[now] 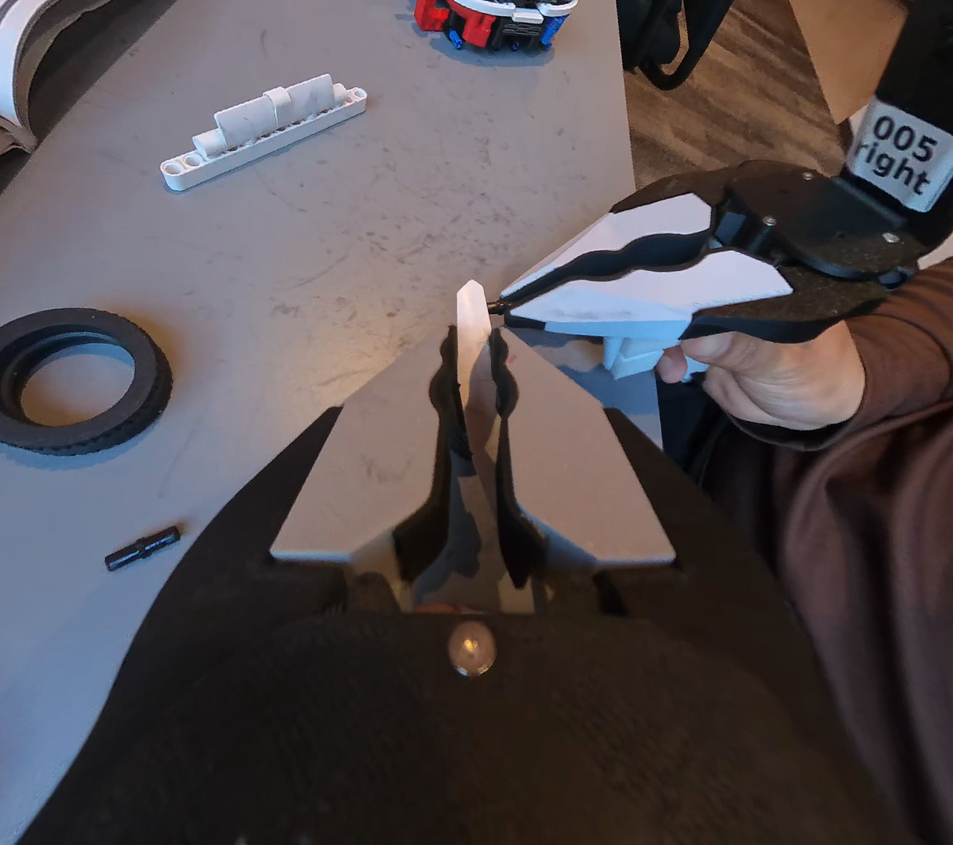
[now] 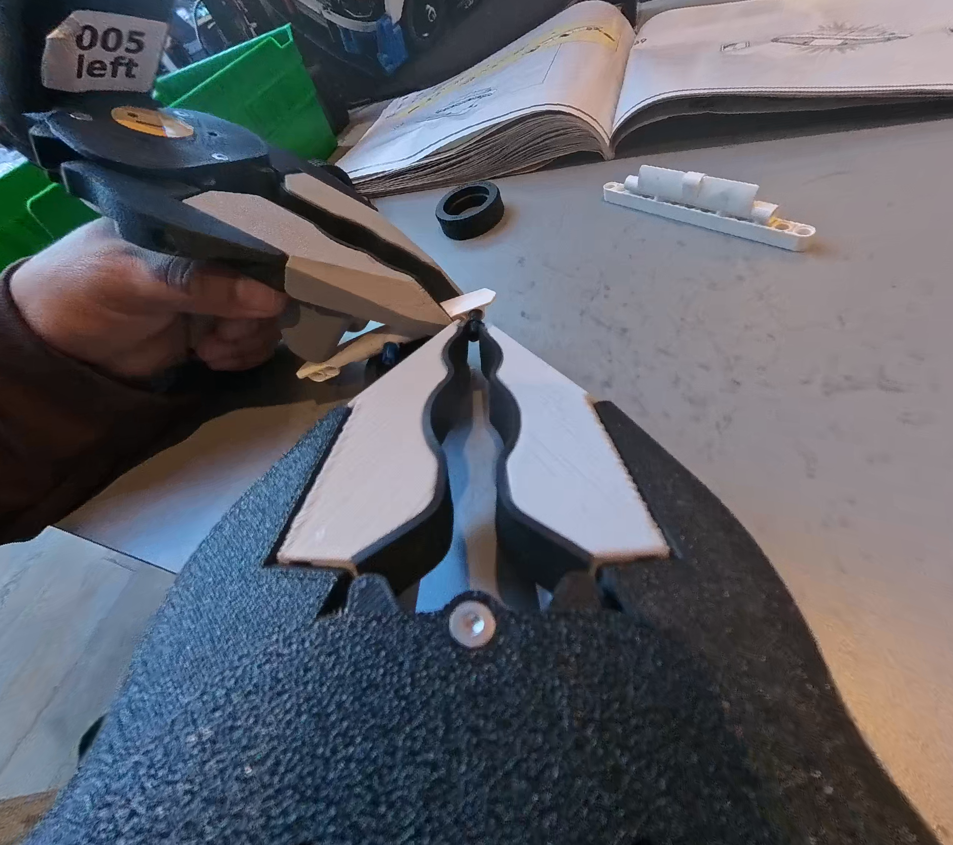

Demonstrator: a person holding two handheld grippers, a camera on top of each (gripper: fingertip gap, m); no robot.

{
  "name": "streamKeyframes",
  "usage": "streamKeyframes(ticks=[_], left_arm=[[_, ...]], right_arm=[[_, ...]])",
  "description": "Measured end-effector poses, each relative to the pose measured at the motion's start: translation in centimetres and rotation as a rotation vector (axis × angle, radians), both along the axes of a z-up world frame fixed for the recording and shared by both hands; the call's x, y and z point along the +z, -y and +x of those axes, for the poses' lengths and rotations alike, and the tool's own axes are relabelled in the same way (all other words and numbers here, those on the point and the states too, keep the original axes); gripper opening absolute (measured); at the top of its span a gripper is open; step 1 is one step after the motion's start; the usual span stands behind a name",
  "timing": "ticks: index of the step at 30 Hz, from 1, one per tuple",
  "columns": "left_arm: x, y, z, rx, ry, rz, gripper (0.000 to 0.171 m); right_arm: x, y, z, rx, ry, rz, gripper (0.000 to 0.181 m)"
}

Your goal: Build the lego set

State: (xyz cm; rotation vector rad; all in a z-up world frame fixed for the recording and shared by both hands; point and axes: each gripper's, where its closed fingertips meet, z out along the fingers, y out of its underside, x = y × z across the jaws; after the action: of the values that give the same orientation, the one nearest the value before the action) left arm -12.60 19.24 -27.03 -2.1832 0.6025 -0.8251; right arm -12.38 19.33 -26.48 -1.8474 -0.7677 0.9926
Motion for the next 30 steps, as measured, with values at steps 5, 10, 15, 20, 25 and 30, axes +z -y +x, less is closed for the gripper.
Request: streamKeyframes(ticks=[5,10,15,20,25,30], left_arm=[[0.07,-0.09,0.11,0.016,0.016,-0.001,0.01],[0.13,-0.07,0.1,0.012,0.006,0.011,0.01],[0.11,0.02,-0.04,-0.018,-0.103,0.083,0.01],[0.07,0.15,-0.15,-0.043,-0.156,0.118,0.01],[0.14,0.29,-0.08,-0.081,-0.22,0.169,0.01],[0.1,0.39,-0.39,-0.086,-0.209,0.152,0.01]], right_arm=[[-0.4,-0.02,0.04,-0.002,0.069,0.074,0.004],[-0.42,-0.06,0.02,0.003,0.092,0.071,0.004],[-0.29,0.11,-0.03,0.065,0.071,-0.025,0.003],[-0.48,0.27,-0.22,0.101,0.048,-0.095,0.003],[-0.33,0.54,-0.07,0.175,-0.012,-0.244,0.003],[-0.38,0.65,-0.46,0.212,-0.075,-0.345,0.002]])
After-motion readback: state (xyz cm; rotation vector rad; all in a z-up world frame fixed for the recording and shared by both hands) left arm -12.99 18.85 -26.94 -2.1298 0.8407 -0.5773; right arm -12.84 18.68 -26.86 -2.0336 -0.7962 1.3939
